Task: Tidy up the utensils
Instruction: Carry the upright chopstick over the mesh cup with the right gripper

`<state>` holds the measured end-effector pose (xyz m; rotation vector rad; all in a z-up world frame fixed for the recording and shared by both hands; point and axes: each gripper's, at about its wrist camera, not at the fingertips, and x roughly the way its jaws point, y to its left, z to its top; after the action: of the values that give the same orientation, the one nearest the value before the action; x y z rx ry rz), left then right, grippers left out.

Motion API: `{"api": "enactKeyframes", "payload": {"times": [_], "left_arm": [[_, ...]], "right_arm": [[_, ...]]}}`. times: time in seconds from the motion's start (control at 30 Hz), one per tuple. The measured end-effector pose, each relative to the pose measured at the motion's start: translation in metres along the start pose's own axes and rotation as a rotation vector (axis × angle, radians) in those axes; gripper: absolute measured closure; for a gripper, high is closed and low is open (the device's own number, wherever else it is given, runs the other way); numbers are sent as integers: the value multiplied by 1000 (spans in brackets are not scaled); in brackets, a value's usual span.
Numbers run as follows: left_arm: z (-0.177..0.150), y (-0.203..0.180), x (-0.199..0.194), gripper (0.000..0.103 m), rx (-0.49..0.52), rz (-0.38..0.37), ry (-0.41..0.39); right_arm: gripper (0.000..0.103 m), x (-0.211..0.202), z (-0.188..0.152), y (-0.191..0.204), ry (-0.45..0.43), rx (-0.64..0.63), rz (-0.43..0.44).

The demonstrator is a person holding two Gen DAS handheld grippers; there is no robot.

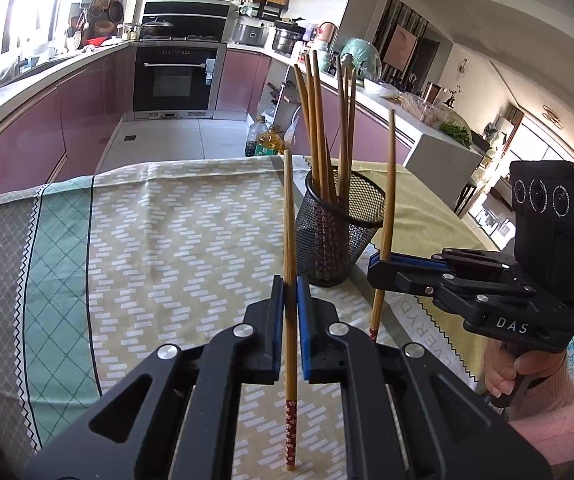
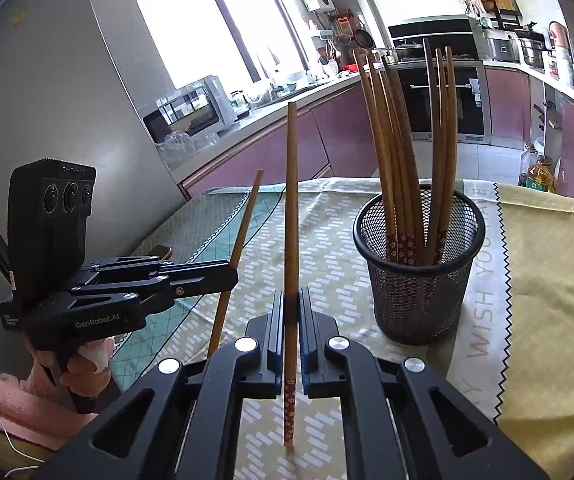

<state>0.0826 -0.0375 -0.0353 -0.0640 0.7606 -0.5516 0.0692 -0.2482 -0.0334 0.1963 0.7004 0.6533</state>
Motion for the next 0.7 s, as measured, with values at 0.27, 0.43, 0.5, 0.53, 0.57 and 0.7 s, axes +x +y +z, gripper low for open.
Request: {"api": "enactKeyframes", "payload": {"times": [0.27, 0.43, 0.5, 0.53, 0.57, 0.7], "left_arm": [[6, -5, -6, 96, 6, -13, -27], [9, -9, -6, 96, 9, -15, -39], [10, -10, -6, 96, 12, -15, -40], [10, -10, -6, 96, 12, -15, -40], [11, -11, -6, 96, 13, -13, -42], [12, -12, -3, 96, 19, -12, -47]], "right_arm": [[97, -15, 2, -6, -33, 1, -7], [97, -17, 9, -6, -44, 3, -14], [97, -19, 10, -8, -49, 3, -17], [97, -19, 11, -8, -51, 4, -18], [97, -20, 12, -9, -53, 4, -19], [97, -23, 13, -10, -61, 4, -22]]}}
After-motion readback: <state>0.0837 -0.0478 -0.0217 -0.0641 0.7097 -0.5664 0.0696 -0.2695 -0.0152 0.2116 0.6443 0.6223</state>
